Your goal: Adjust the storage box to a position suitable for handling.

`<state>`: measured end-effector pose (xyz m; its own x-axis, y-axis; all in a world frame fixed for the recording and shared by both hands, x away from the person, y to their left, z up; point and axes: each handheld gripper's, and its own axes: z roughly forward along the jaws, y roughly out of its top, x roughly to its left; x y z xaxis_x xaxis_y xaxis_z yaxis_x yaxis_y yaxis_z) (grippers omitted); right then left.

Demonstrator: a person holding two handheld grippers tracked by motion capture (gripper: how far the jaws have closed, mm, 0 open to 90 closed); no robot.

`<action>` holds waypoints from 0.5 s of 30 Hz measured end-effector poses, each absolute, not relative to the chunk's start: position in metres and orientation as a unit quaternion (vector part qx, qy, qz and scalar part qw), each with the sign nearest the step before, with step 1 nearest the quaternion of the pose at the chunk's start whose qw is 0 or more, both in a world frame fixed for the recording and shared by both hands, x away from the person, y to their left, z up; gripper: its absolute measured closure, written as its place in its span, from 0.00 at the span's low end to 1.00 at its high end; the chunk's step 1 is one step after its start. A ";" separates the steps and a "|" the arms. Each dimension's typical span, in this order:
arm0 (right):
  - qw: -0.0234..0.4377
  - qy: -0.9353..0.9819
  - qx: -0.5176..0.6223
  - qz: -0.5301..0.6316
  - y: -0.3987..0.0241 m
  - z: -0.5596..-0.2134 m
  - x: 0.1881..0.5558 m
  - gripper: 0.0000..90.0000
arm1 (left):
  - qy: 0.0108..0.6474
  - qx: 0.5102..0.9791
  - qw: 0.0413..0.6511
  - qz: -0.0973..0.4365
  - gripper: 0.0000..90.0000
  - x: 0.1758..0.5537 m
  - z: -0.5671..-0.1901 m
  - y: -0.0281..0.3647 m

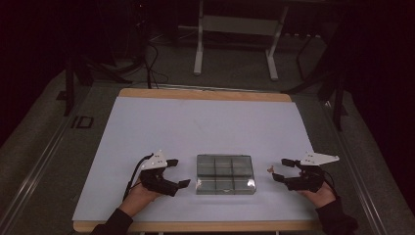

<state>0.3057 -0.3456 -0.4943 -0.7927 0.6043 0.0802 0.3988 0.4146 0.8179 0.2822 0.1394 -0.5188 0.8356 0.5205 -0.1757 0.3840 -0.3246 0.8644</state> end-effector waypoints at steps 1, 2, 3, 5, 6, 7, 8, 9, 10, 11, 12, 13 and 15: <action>0.114 0.833 0.301 0.450 -0.346 -0.494 0.306 0.30 | 0.279 0.811 0.510 0.067 0.18 0.282 -0.519 0.139; 0.108 0.835 0.296 0.451 -0.344 -0.494 0.306 0.30 | 0.279 0.811 0.510 0.067 0.18 0.282 -0.519 0.139; 0.099 0.841 0.281 0.452 -0.340 -0.495 0.306 0.37 | 0.268 0.819 0.504 0.055 0.20 0.282 -0.519 0.137; 0.084 0.847 0.270 0.450 -0.334 -0.497 0.305 0.40 | 0.258 0.828 0.495 0.052 0.29 0.282 -0.520 0.136; 0.079 0.851 0.263 0.448 -0.332 -0.498 0.305 0.43 | 0.254 0.831 0.493 0.051 0.32 0.281 -0.521 0.135; 0.074 0.855 0.257 0.445 -0.329 -0.500 0.305 0.44 | 0.248 0.835 0.489 0.041 0.38 0.282 -0.521 0.134; 0.071 0.858 0.252 0.442 -0.326 -0.502 0.305 0.46 | 0.244 0.839 0.485 0.035 0.42 0.282 -0.522 0.133; 0.067 0.862 0.246 0.438 -0.324 -0.504 0.306 0.48 | 0.239 0.844 0.480 0.032 0.47 0.281 -0.523 0.132; 0.063 0.864 0.244 0.435 -0.322 -0.506 0.305 0.49 | 0.234 0.848 0.475 0.025 0.52 0.281 -0.524 0.130; 0.061 0.867 0.240 0.433 -0.320 -0.508 0.306 0.52 | 0.229 0.853 0.468 0.021 0.55 0.281 -0.524 0.129; 0.057 0.869 0.236 0.431 -0.318 -0.510 0.306 0.55 | 0.227 0.857 0.462 0.020 0.59 0.281 -0.525 0.128; 0.057 0.869 0.236 0.431 -0.318 -0.510 0.306 0.55 | 0.227 0.857 0.462 0.020 0.61 0.281 -0.525 0.128; 0.046 0.879 0.225 0.419 -0.315 -0.514 0.306 0.66 | 0.219 0.867 0.448 0.010 0.66 0.281 -0.528 0.124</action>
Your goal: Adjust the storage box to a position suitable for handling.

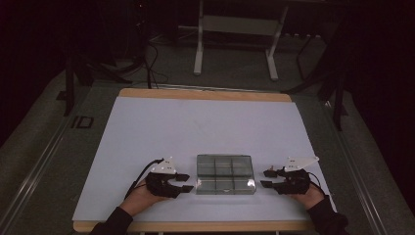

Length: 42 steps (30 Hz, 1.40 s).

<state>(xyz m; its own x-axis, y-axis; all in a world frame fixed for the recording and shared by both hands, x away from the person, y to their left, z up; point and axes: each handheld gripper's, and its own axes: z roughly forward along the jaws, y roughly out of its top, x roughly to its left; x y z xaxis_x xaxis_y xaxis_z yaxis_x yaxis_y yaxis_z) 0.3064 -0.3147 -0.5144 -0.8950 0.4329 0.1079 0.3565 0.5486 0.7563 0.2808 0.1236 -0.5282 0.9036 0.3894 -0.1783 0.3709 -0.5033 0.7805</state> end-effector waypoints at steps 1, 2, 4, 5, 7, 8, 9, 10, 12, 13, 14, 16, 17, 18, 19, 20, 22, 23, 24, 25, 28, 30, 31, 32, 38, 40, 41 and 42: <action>0.044 0.882 0.219 0.415 -0.314 -0.515 0.306 0.68 | 0.215 0.871 0.441 0.010 0.67 0.281 -0.529 0.122; 0.043 0.884 0.214 0.414 -0.313 -0.517 0.306 0.71 | 0.214 0.873 0.438 0.011 0.69 0.281 -0.530 0.121; 0.037 0.888 0.205 0.409 -0.311 -0.518 0.306 0.77 | 0.211 0.876 0.433 0.009 0.74 0.281 -0.531 0.120; 0.037 0.891 0.200 0.406 -0.310 -0.519 0.305 0.80 | 0.211 0.878 0.430 0.010 0.76 0.281 -0.531 0.119; 0.038 0.895 0.191 0.402 -0.308 -0.520 0.304 0.86 | 0.207 0.880 0.427 0.014 0.80 0.281 -0.532 0.118; 0.036 0.897 0.186 0.399 -0.307 -0.520 0.303 0.89 | 0.206 0.882 0.423 0.015 0.84 0.282 -0.532 0.117; 0.039 0.899 0.182 0.396 -0.305 -0.520 0.303 0.92 | 0.204 0.882 0.424 0.017 0.87 0.282 -0.532 0.116; 0.039 0.899 0.182 0.396 -0.305 -0.520 0.303 0.92 | 0.204 0.882 0.424 0.017 0.90 0.282 -0.532 0.116; 0.037 0.901 0.177 0.394 -0.305 -0.521 0.303 0.95 | 0.198 0.883 0.425 0.019 0.90 0.281 -0.532 0.115; 0.039 0.904 0.170 0.390 -0.302 -0.521 0.302 1.00 | 0.194 0.884 0.425 0.023 1.00 0.281 -0.531 0.114; 0.039 0.904 0.170 0.390 -0.302 -0.521 0.302 1.00 | 0.194 0.884 0.425 0.024 1.00 0.281 -0.530 0.113; 0.039 0.907 0.162 0.386 -0.300 -0.522 0.302 1.00 | 0.192 0.886 0.422 0.026 1.00 0.281 -0.529 0.112; 0.039 0.907 0.162 0.386 -0.300 -0.522 0.302 1.00 | 0.192 0.886 0.422 0.026 1.00 0.281 -0.529 0.112; 0.037 0.909 0.161 0.383 -0.299 -0.521 0.302 1.00 | 0.190 0.886 0.422 0.026 1.00 0.281 -0.529 0.111; 0.039 0.910 0.157 0.381 -0.297 -0.521 0.301 1.00 | 0.189 0.886 0.422 0.025 1.00 0.281 -0.529 0.111; 0.039 0.911 0.154 0.380 -0.296 -0.521 0.301 1.00 | 0.188 0.887 0.422 0.023 1.00 0.282 -0.529 0.111; 0.037 0.911 0.153 0.381 -0.295 -0.521 0.300 1.00 | 0.188 0.885 0.424 0.023 1.00 0.281 -0.528 0.110; 0.036 0.911 0.151 0.381 -0.294 -0.521 0.300 1.00 | 0.188 0.885 0.425 0.019 1.00 0.282 -0.528 0.110; 0.037 0.911 0.150 0.382 -0.294 -0.521 0.300 1.00 | 0.188 0.884 0.427 0.021 1.00 0.282 -0.528 0.110; 0.034 0.910 0.152 0.384 -0.293 -0.520 0.300 1.00 | 0.190 0.883 0.430 0.020 1.00 0.282 -0.528 0.110; 0.035 0.911 0.148 0.384 -0.292 -0.519 0.300 1.00 | 0.195 0.883 0.427 0.017 1.00 0.283 -0.529 0.109; 0.034 0.910 0.149 0.385 -0.292 -0.520 0.300 1.00 | 0.196 0.883 0.426 0.015 1.00 0.282 -0.530 0.109; 0.034 0.910 0.149 0.386 -0.292 -0.519 0.300 1.00 | 0.196 0.883 0.426 0.016 1.00 0.282 -0.530 0.109; 0.034 0.910 0.149 0.386 -0.292 -0.519 0.300 1.00 | 0.196 0.882 0.428 0.014 1.00 0.281 -0.529 0.109; 0.036 0.907 0.149 0.391 -0.293 -0.514 0.300 1.00 | 0.195 0.880 0.433 0.015 1.00 0.280 -0.522 0.110; 0.037 0.907 0.149 0.393 -0.293 -0.513 0.300 1.00 | 0.194 0.880 0.432 0.016 1.00 0.280 -0.522 0.110; 0.037 0.907 0.149 0.393 -0.293 -0.513 0.300 1.00 | 0.194 0.880 0.432 0.016 1.00 0.280 -0.522 0.110; 0.036 0.907 0.150 0.393 -0.293 -0.513 0.300 1.00 | 0.194 0.880 0.433 0.017 1.00 0.280 -0.521 0.110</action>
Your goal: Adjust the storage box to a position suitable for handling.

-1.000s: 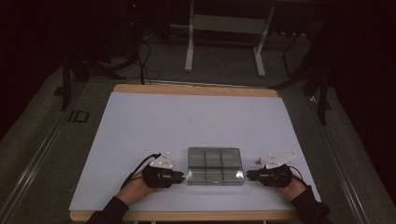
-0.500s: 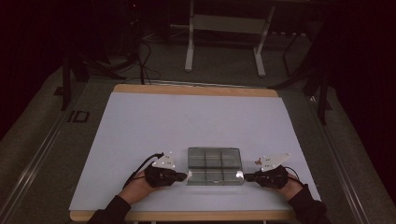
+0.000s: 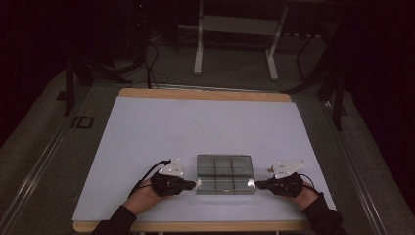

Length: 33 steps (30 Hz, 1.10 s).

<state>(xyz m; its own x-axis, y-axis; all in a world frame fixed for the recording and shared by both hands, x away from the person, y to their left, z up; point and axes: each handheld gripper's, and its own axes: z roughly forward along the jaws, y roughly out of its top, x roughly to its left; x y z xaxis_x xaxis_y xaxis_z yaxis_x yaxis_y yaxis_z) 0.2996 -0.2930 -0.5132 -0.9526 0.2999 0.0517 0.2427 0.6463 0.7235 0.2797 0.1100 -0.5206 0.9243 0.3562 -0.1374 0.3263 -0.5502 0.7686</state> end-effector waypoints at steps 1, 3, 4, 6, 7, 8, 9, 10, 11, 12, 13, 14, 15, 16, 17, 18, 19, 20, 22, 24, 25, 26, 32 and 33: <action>0.036 0.906 0.150 0.394 -0.293 -0.513 0.299 1.00 | 0.192 0.882 0.429 0.020 1.00 0.279 -0.520 0.109; 0.034 0.905 0.149 0.397 -0.294 -0.511 0.299 1.00 | 0.192 0.883 0.428 0.024 1.00 0.278 -0.519 0.109; 0.034 0.905 0.149 0.397 -0.294 -0.511 0.299 1.00 | 0.192 0.883 0.428 0.024 1.00 0.278 -0.519 0.109; 0.034 0.904 0.147 0.399 -0.294 -0.509 0.298 1.00 | 0.191 0.884 0.426 0.026 1.00 0.277 -0.519 0.109; 0.036 0.905 0.146 0.398 -0.294 -0.509 0.298 1.00 | 0.191 0.884 0.426 0.025 1.00 0.277 -0.519 0.109; 0.035 0.905 0.146 0.398 -0.294 -0.509 0.297 1.00 | 0.191 0.884 0.427 0.025 1.00 0.277 -0.519 0.109; 0.034 0.904 0.147 0.399 -0.294 -0.510 0.298 1.00 | 0.191 0.884 0.427 0.026 1.00 0.277 -0.519 0.109; 0.032 0.904 0.148 0.401 -0.294 -0.510 0.298 1.00 | 0.191 0.883 0.427 0.025 1.00 0.277 -0.519 0.109; 0.030 0.903 0.149 0.402 -0.294 -0.510 0.298 1.00 | 0.191 0.884 0.427 0.026 1.00 0.277 -0.519 0.109; 0.031 0.903 0.149 0.402 -0.294 -0.510 0.298 1.00 | 0.191 0.884 0.426 0.026 1.00 0.277 -0.518 0.109; 0.032 0.903 0.148 0.401 -0.294 -0.510 0.298 1.00 | 0.191 0.884 0.427 0.026 1.00 0.277 -0.518 0.109; 0.033 0.904 0.148 0.400 -0.294 -0.510 0.298 1.00 | 0.191 0.884 0.427 0.025 1.00 0.277 -0.518 0.109; 0.032 0.904 0.148 0.401 -0.294 -0.510 0.298 1.00 | 0.191 0.883 0.427 0.026 1.00 0.277 -0.518 0.109; 0.032 0.903 0.148 0.401 -0.294 -0.510 0.298 1.00 | 0.192 0.883 0.428 0.026 1.00 0.277 -0.518 0.109; 0.032 0.903 0.148 0.402 -0.294 -0.510 0.298 1.00 | 0.192 0.882 0.430 0.024 1.00 0.277 -0.518 0.110; 0.029 0.902 0.148 0.405 -0.295 -0.509 0.299 1.00 | 0.191 0.881 0.432 0.025 1.00 0.277 -0.517 0.110; 0.028 0.900 0.149 0.408 -0.295 -0.509 0.298 1.00 | 0.192 0.878 0.438 0.024 1.00 0.277 -0.516 0.110; 0.028 0.898 0.149 0.412 -0.295 -0.508 0.298 1.00 | 0.192 0.876 0.441 0.023 1.00 0.277 -0.514 0.111; 0.028 0.898 0.148 0.413 -0.294 -0.506 0.299 1.00 | 0.190 0.879 0.436 0.029 1.00 0.278 -0.512 0.109; 0.031 0.898 0.147 0.413 -0.293 -0.506 0.299 1.00 | 0.198 0.877 0.437 0.031 1.00 0.280 -0.510 0.109; 0.040 0.894 0.155 0.418 -0.293 -0.504 0.301 0.93 | 0.202 0.876 0.437 0.036 0.89 0.281 -0.509 0.109; 0.045 0.893 0.158 0.419 -0.293 -0.503 0.301 0.84 | 0.205 0.875 0.438 0.038 0.84 0.281 -0.508 0.109; 0.062 0.882 0.177 0.432 -0.297 -0.498 0.304 0.73 | 0.215 0.869 0.443 0.052 0.68 0.285 -0.504 0.109; 0.068 0.881 0.178 0.433 -0.297 -0.498 0.304 0.70 | 0.216 0.868 0.444 0.057 0.68 0.285 -0.503 0.109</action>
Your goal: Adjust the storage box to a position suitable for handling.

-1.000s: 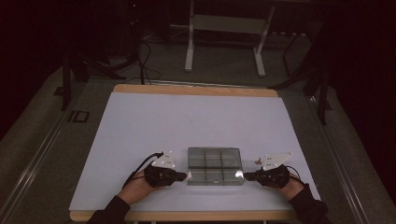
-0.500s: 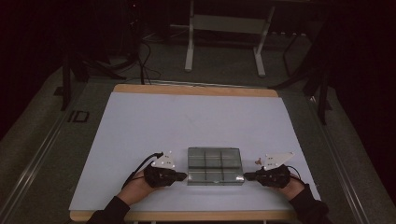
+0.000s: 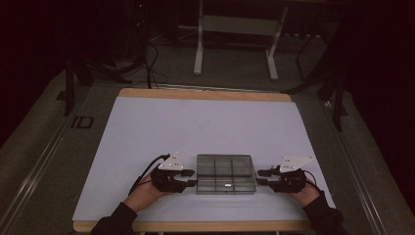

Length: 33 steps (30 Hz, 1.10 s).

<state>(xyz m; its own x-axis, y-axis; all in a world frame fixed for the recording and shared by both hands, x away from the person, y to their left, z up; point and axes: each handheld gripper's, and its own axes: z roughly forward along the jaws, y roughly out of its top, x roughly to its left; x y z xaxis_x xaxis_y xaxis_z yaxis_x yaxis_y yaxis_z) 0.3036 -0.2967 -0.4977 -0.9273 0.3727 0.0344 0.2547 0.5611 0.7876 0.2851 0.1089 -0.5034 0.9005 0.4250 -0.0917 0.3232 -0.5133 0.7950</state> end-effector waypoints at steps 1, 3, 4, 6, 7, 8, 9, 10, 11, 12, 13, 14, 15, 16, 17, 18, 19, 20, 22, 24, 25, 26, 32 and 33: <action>0.072 0.880 0.179 0.434 -0.297 -0.497 0.304 0.69 | 0.215 0.867 0.445 0.060 0.66 0.285 -0.503 0.109; 0.076 0.879 0.178 0.437 -0.297 -0.496 0.304 0.68 | 0.214 0.866 0.446 0.067 0.66 0.286 -0.501 0.109; 0.079 0.878 0.178 0.438 -0.296 -0.495 0.304 0.68 | 0.215 0.865 0.448 0.069 0.66 0.286 -0.501 0.109; 0.084 0.876 0.177 0.441 -0.296 -0.494 0.305 0.67 | 0.216 0.863 0.449 0.076 0.66 0.288 -0.498 0.108; 0.086 0.875 0.177 0.442 -0.295 -0.493 0.305 0.66 | 0.216 0.862 0.451 0.080 0.66 0.288 -0.497 0.108; 0.090 0.874 0.176 0.444 -0.295 -0.492 0.306 0.66 | 0.216 0.862 0.451 0.080 0.66 0.289 -0.496 0.108; 0.094 0.873 0.177 0.445 -0.294 -0.492 0.306 0.65 | 0.217 0.861 0.452 0.082 0.66 0.290 -0.495 0.108; 0.095 0.872 0.177 0.446 -0.294 -0.491 0.307 0.65 | 0.218 0.861 0.452 0.084 0.66 0.291 -0.494 0.108; 0.099 0.871 0.176 0.447 -0.293 -0.490 0.307 0.65 | 0.216 0.860 0.455 0.083 0.66 0.292 -0.493 0.108; 0.104 0.871 0.176 0.447 -0.292 -0.489 0.308 0.65 | 0.217 0.859 0.456 0.086 0.66 0.292 -0.492 0.108; 0.105 0.870 0.175 0.449 -0.291 -0.489 0.309 0.65 | 0.216 0.859 0.455 0.088 0.66 0.293 -0.491 0.107; 0.108 0.870 0.175 0.449 -0.291 -0.488 0.309 0.65 | 0.215 0.858 0.458 0.087 0.66 0.294 -0.490 0.107; 0.111 0.869 0.173 0.450 -0.290 -0.487 0.310 0.65 | 0.215 0.858 0.458 0.089 0.66 0.295 -0.489 0.107; 0.114 0.869 0.173 0.450 -0.289 -0.486 0.311 0.65 | 0.215 0.857 0.460 0.092 0.66 0.296 -0.488 0.107; 0.116 0.867 0.173 0.453 -0.289 -0.486 0.311 0.65 | 0.216 0.855 0.463 0.090 0.66 0.296 -0.488 0.107; 0.116 0.867 0.173 0.453 -0.288 -0.485 0.312 0.65 | 0.219 0.852 0.467 0.090 0.66 0.297 -0.487 0.106; 0.120 0.866 0.171 0.454 -0.287 -0.485 0.313 0.66 | 0.221 0.850 0.470 0.084 0.66 0.297 -0.487 0.106; 0.122 0.866 0.170 0.454 -0.287 -0.484 0.314 0.66 | 0.221 0.850 0.471 0.085 0.66 0.298 -0.487 0.106; 0.128 0.865 0.168 0.455 -0.285 -0.483 0.315 0.68 | 0.223 0.846 0.476 0.088 0.66 0.299 -0.486 0.105; 0.129 0.864 0.167 0.457 -0.284 -0.482 0.317 0.70 | 0.222 0.846 0.476 0.090 0.66 0.300 -0.485 0.103; 0.131 0.864 0.166 0.457 -0.283 -0.481 0.317 0.72 | 0.221 0.847 0.475 0.094 0.66 0.301 -0.485 0.103; 0.131 0.864 0.165 0.457 -0.283 -0.481 0.318 0.72 | 0.222 0.846 0.475 0.096 0.68 0.302 -0.485 0.102; 0.142 0.858 0.171 0.463 -0.283 -0.478 0.321 0.79 | 0.224 0.841 0.481 0.108 0.71 0.307 -0.482 0.101; 0.143 0.857 0.172 0.463 -0.282 -0.477 0.321 0.79 | 0.224 0.841 0.481 0.111 0.72 0.308 -0.481 0.101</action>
